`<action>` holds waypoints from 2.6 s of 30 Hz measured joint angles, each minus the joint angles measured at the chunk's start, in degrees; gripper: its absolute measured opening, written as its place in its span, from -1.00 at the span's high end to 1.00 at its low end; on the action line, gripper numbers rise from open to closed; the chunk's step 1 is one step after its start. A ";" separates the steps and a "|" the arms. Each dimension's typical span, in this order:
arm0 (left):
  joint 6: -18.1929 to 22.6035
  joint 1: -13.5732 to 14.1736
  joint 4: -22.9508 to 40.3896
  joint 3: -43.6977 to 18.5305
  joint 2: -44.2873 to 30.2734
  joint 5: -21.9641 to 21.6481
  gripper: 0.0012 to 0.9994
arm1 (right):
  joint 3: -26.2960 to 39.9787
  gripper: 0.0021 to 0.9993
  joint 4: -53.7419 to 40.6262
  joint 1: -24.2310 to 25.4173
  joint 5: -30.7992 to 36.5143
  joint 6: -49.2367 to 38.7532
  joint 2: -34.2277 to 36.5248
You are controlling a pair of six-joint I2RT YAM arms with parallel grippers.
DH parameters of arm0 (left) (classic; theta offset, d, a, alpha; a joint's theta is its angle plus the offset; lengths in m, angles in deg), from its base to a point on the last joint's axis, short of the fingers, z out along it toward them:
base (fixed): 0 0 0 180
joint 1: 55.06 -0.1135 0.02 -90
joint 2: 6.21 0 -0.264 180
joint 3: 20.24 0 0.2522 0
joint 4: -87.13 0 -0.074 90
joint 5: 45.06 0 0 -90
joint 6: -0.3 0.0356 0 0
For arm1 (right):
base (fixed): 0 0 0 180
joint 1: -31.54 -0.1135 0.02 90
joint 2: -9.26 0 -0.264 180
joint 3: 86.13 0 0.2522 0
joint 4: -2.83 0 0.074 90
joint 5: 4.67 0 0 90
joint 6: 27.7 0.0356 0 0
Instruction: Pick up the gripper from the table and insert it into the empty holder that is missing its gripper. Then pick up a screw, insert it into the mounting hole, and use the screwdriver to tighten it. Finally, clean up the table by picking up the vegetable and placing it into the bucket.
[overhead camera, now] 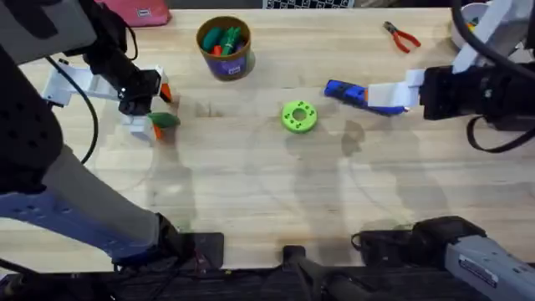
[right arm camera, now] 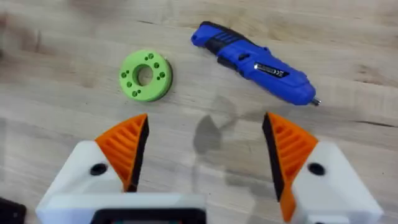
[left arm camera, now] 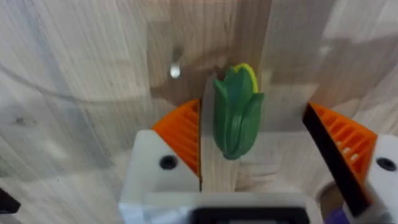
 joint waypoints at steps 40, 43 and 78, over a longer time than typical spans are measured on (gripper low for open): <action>36.49 1.71 2.32 -19.68 -0.92 3.26 0.94 | 0.00 -0.99 -0.13 0.00 0.00 0.02 0.00; 42.57 4.14 2.51 -24.93 -0.21 3.24 0.94 | 0.00 -0.99 -0.13 0.00 0.00 0.02 0.02; 67.34 25.03 -1.28 -32.57 -5.66 -7.76 -0.24 | 0.00 -0.99 -0.13 0.00 0.00 0.00 0.00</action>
